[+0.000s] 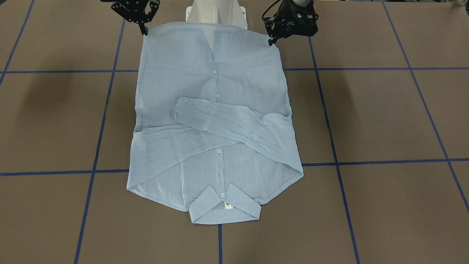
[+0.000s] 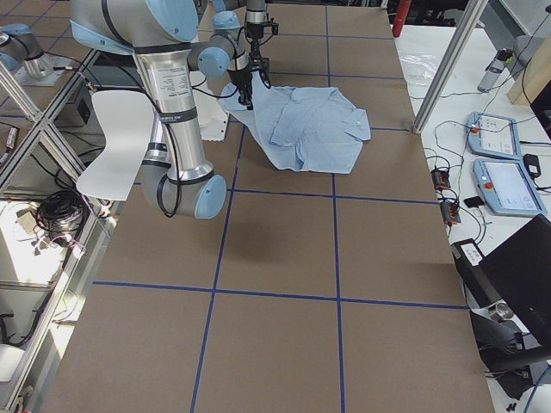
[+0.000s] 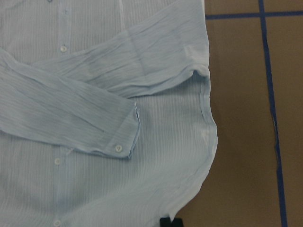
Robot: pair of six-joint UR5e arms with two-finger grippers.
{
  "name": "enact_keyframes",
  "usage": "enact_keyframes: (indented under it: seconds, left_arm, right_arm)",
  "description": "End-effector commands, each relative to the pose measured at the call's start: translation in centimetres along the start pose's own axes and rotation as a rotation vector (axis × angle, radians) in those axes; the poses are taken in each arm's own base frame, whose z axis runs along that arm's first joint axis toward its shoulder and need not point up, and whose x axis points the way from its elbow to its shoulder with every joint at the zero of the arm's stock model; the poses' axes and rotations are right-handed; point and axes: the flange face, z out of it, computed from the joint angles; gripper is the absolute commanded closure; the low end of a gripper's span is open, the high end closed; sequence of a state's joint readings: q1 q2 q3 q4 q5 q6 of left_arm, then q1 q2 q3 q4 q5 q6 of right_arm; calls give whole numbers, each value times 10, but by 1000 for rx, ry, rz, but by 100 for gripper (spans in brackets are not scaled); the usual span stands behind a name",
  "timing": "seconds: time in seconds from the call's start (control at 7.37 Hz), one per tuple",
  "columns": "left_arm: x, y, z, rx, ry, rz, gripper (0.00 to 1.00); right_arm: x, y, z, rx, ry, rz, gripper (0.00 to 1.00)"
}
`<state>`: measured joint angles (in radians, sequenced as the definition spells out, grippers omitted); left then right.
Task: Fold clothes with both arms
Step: 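Lift the hem with both grippers and fold it toward the collar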
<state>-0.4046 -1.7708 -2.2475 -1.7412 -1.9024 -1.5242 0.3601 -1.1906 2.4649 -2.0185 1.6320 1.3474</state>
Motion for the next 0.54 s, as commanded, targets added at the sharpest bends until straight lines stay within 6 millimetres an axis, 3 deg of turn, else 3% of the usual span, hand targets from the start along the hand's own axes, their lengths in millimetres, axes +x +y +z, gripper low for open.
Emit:
enact_keyframes:
  seconds: [0.0,0.14,0.27,0.41]
  left_arm:
    - [13,-67,-12,132,15,-58,100]
    - [17,-101,-8,180,0,-82,100]
    - [23,-121,-9,256,-8,-55,100]
    - [20,-136,3,315,-43,-55,100]
  right_arm:
    - [-4,-68,18,115,-22,-3,100]
    - [-4,-99,39,162,-49,24,100]
    - [2,-127,56,195,-45,37,100]
    - [-2,-154,73,222,-35,42,100]
